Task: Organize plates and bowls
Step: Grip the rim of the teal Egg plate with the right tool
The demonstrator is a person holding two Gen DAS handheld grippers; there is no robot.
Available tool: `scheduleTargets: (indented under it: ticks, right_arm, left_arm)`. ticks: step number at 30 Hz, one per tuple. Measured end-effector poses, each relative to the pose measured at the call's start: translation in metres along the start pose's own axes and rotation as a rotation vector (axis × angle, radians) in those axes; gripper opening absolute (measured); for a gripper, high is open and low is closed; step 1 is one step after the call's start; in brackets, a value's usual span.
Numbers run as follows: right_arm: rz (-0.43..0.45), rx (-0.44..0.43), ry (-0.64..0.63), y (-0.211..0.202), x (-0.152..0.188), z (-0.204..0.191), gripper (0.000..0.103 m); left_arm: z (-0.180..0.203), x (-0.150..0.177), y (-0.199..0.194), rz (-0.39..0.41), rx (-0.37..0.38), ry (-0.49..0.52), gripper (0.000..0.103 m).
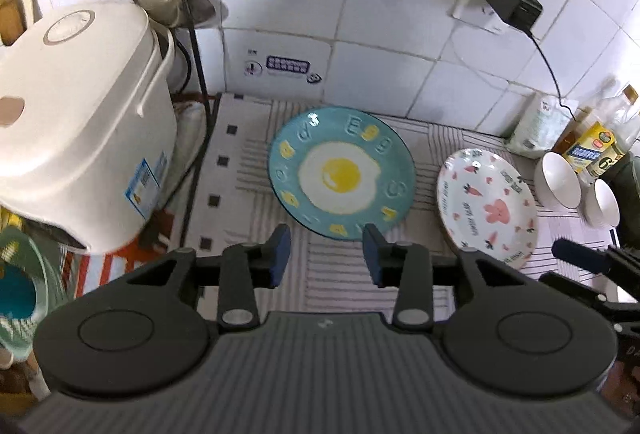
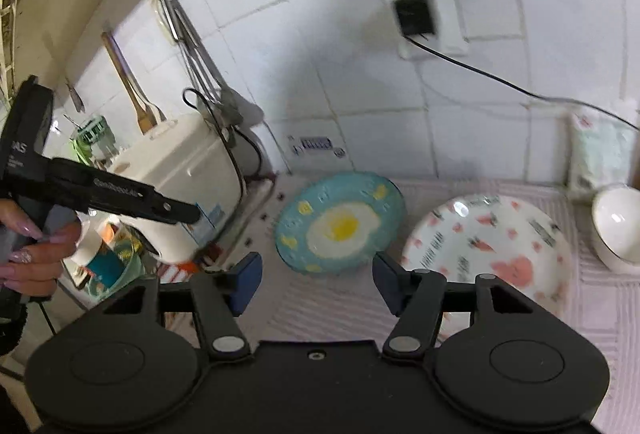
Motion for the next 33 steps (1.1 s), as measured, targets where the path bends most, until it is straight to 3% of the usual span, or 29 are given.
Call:
scheduleTargets:
  ticks: [7, 12, 16, 23, 29, 33]
  right_arm:
    - [0.089, 0.105, 0.025, 0.06, -0.007, -0.008, 0.075]
    - [0.033, 0.151, 0.129, 0.111, 0.009, 0.004, 0.075]
    - [-0.001, 0.142, 0.297, 0.142, 0.033, 0.015, 0.075]
    - [0.052, 0.226, 0.417, 0.18, 0.062, 0.028, 0.075]
    - [0.141, 0.28, 0.42, 0.191, 0.065, 0.038, 0.073]
    - [0.15, 0.304, 0.392, 0.198, 0.061, 0.04, 0.052]
  left_arm:
    - [-0.03, -0.012, 0.043, -0.009, 0.014, 0.036, 0.051]
    - [-0.038, -0.019, 0.077, -0.028, 0.009, 0.067, 0.061]
    - [-0.04, -0.023, 0.111, -0.045, 0.014, 0.086, 0.061]
    - [-0.049, -0.028, 0.17, -0.057, -0.009, 0.076, 0.061]
    - [-0.051, -0.031, 0.201, -0.078, 0.005, 0.062, 0.056]
    - [-0.052, -0.03, 0.211, -0.109, 0.009, 0.051, 0.031]
Point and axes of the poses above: each gripper's, at about its wrist camera, not at the fingertips, and y roughly the way its jaws point, z to its right, x to its underside, the point moved 8 cm from there along y, roughly the way its jaws point, and after that the axes turned 1 degree about -y, right-handed, at the moved point
